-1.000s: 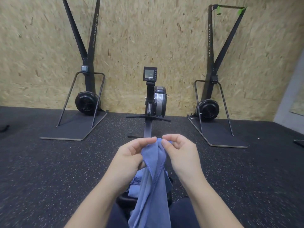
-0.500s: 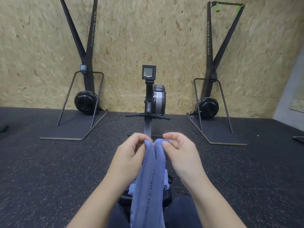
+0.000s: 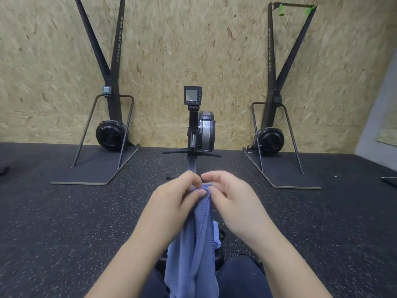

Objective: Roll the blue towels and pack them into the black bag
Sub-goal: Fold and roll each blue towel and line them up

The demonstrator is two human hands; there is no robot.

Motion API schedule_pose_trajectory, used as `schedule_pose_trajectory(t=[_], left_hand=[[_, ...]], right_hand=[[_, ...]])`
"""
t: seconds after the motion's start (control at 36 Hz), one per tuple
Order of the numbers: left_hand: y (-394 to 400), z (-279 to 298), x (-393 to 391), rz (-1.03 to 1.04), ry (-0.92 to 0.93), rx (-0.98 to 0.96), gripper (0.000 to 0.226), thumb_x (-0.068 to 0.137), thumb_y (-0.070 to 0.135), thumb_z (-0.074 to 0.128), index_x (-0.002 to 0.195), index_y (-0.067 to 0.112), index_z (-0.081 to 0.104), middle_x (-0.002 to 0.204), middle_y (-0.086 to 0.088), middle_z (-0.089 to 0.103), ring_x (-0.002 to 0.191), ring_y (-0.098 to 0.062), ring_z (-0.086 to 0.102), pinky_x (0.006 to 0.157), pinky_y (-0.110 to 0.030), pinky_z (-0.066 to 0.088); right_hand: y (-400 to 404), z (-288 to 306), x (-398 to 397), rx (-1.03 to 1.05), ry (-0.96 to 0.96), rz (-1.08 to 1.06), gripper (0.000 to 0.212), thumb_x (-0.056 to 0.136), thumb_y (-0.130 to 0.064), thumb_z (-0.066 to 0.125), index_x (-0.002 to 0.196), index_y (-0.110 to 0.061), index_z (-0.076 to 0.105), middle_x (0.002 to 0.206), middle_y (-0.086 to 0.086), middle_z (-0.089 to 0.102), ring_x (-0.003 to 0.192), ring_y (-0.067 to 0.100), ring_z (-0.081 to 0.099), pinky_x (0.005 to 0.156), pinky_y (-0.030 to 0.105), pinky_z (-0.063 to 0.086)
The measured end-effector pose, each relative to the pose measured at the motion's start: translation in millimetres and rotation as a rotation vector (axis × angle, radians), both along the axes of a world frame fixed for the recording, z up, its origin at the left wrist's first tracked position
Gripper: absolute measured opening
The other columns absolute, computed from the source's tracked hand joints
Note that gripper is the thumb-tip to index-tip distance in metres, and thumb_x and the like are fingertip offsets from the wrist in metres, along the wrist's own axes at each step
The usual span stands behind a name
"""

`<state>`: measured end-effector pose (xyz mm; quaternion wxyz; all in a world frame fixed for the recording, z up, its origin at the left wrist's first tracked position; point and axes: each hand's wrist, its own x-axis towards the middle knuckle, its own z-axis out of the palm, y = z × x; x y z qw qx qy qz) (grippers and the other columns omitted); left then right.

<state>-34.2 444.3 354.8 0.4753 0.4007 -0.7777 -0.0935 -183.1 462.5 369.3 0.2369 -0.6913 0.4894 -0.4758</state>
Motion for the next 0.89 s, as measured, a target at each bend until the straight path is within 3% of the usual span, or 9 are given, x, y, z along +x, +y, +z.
schedule_pose_trajectory(t=[0.11, 0.22, 0.33, 0.42, 0.5, 0.69, 0.89], left_hand=[[1.5, 2.8, 0.1, 0.01, 0.005, 0.012, 0.016, 0.087, 0.027, 0.066, 0.081, 0.031, 0.052, 0.074, 0.019, 0.057, 0.066, -0.001, 0.05, 0.059, -0.014, 0.034], [0.5, 3.1, 0.6, 0.009, 0.056, 0.051, 0.019, 0.086, 0.026, 0.067, 0.077, 0.03, 0.05, 0.072, 0.017, 0.058, 0.064, -0.002, 0.049, 0.058, -0.015, 0.033], [-1.4, 0.9, -1.8, -0.008, 0.126, 0.098, 0.019, 0.082, 0.021, 0.07, 0.076, 0.029, 0.053, 0.07, 0.019, 0.056, 0.062, -0.002, 0.049, 0.059, -0.014, 0.036], [-6.2, -3.3, -1.9, -0.047, 0.222, 0.155, 0.021, 0.08, 0.015, 0.072, 0.073, 0.026, 0.056, 0.063, 0.015, 0.055, 0.056, -0.002, 0.044, 0.056, -0.015, 0.036], [-8.9, -5.8, -0.9, -0.087, 0.268, 0.183, 0.016, 0.078, 0.024, 0.073, 0.074, 0.027, 0.058, 0.065, 0.016, 0.058, 0.059, -0.002, 0.047, 0.057, -0.015, 0.037], [-11.2, -8.8, -4.3, -0.146, 0.233, 0.13, 0.007, 0.079, 0.033, 0.06, 0.085, 0.035, 0.057, 0.079, 0.016, 0.061, 0.066, -0.003, 0.053, 0.064, -0.022, 0.042], [-26.6, -14.5, -2.7, -0.03, 0.061, 0.013, 0.019, 0.088, 0.017, 0.065, 0.083, 0.032, 0.054, 0.076, 0.014, 0.057, 0.076, -0.005, 0.051, 0.066, -0.015, 0.035]], right_hand=[[3.4, 5.0, -1.3, -0.043, 0.124, -0.011, 0.029, 0.096, -0.007, 0.048, 0.116, -0.022, 0.062, 0.105, -0.01, 0.071, 0.1, 0.0, 0.063, 0.092, 0.032, 0.05], [7.2, 9.6, -2.3, -0.08, 0.224, -0.018, 0.03, 0.096, -0.01, 0.047, 0.118, -0.024, 0.062, 0.112, -0.01, 0.069, 0.104, -0.001, 0.06, 0.092, 0.021, 0.045], [8.7, 10.5, -3.9, -0.074, 0.225, -0.007, 0.026, 0.094, -0.014, 0.05, 0.114, -0.025, 0.064, 0.103, -0.014, 0.07, 0.091, -0.006, 0.06, 0.08, 0.009, 0.043], [6.0, 7.0, -5.1, -0.02, 0.13, 0.062, 0.021, 0.09, -0.017, 0.062, 0.11, -0.024, 0.065, 0.1, -0.01, 0.072, 0.092, -0.005, 0.065, 0.088, 0.019, 0.05], [2.3, 5.3, -8.4, 0.003, 0.069, 0.104, 0.02, 0.089, -0.009, 0.065, 0.106, -0.018, 0.068, 0.098, -0.008, 0.073, 0.093, -0.006, 0.065, 0.086, 0.015, 0.049], [-1.2, 2.6, -10.3, -0.041, -0.096, 0.057, 0.029, 0.089, 0.0, 0.061, 0.091, -0.029, 0.067, 0.084, -0.018, 0.072, 0.083, -0.008, 0.066, 0.073, 0.005, 0.044], [-14.1, 5.7, -15.9, -0.109, -0.345, -0.056, 0.029, 0.09, 0.001, 0.058, 0.093, -0.027, 0.066, 0.085, -0.013, 0.072, 0.084, -0.005, 0.067, 0.074, 0.008, 0.046]])
